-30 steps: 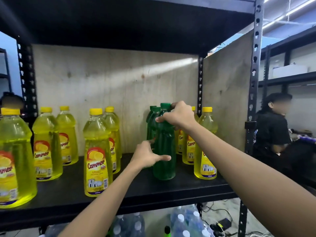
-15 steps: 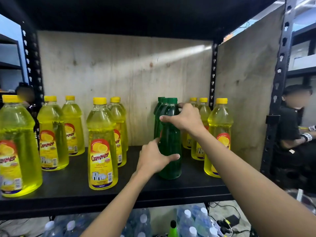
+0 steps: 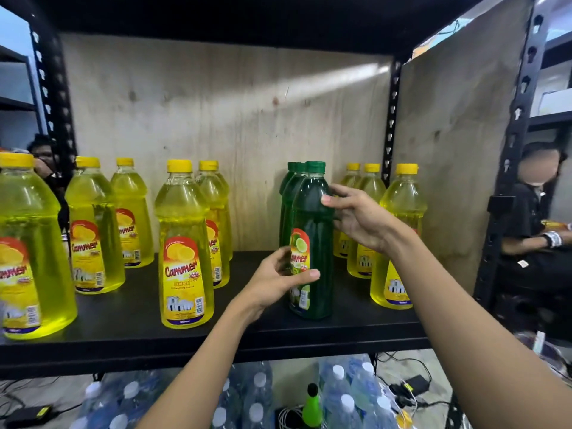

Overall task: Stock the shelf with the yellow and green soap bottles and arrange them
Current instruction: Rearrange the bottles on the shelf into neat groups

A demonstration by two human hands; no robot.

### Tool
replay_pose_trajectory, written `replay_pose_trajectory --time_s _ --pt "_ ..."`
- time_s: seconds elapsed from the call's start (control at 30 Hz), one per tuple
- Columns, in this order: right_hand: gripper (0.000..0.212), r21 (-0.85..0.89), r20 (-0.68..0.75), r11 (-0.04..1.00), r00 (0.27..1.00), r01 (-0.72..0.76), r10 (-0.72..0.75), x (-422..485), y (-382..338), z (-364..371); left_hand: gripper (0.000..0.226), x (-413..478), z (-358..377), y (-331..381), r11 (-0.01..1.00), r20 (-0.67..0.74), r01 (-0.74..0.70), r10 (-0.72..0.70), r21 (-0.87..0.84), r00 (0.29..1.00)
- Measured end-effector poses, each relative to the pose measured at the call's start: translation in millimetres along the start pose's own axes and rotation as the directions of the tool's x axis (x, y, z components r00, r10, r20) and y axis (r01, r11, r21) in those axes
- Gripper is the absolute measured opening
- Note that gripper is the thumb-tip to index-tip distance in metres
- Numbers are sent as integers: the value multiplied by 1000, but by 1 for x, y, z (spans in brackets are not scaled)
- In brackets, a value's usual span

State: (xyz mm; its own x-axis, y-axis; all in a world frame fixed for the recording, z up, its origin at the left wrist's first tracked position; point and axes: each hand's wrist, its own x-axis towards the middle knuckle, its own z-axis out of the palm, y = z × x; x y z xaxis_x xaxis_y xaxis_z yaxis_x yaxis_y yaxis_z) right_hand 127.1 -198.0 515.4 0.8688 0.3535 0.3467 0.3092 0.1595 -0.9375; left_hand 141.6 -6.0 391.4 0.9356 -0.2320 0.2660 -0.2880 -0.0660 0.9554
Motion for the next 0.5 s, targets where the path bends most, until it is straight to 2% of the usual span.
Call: replay_pose_trajectory --time_s 0.03,0.13,0.2,0.33,0.4,0.5 --pt "47 -25 -38 999 999 25 -26 -3 3 1 98 -1 5 -1 999 -60 -15 17 29 998" --pt "48 -269 -193 963 979 15 -69 -12 20 7 102 -5 21 -5 992 -262 -24 55 121 963" --pt "47 -309 -276 951 959 -17 -72 -18 37 12 98 -7 26 -8 983 -342 -33 95 183 935" --pt "64 -251 -323 968 942 13 -96 -26 52 11 90 -10 16 -10 988 -265 -34 73 151 961" --pt "65 -227 -317 974 944 17 -90 -25 54 9 85 -11 6 -12 987 -215 -56 88 152 973" --pt "61 -173 -321 985 944 28 -83 -23 63 12 91 -12 3 -14 983 -237 -66 106 170 966"
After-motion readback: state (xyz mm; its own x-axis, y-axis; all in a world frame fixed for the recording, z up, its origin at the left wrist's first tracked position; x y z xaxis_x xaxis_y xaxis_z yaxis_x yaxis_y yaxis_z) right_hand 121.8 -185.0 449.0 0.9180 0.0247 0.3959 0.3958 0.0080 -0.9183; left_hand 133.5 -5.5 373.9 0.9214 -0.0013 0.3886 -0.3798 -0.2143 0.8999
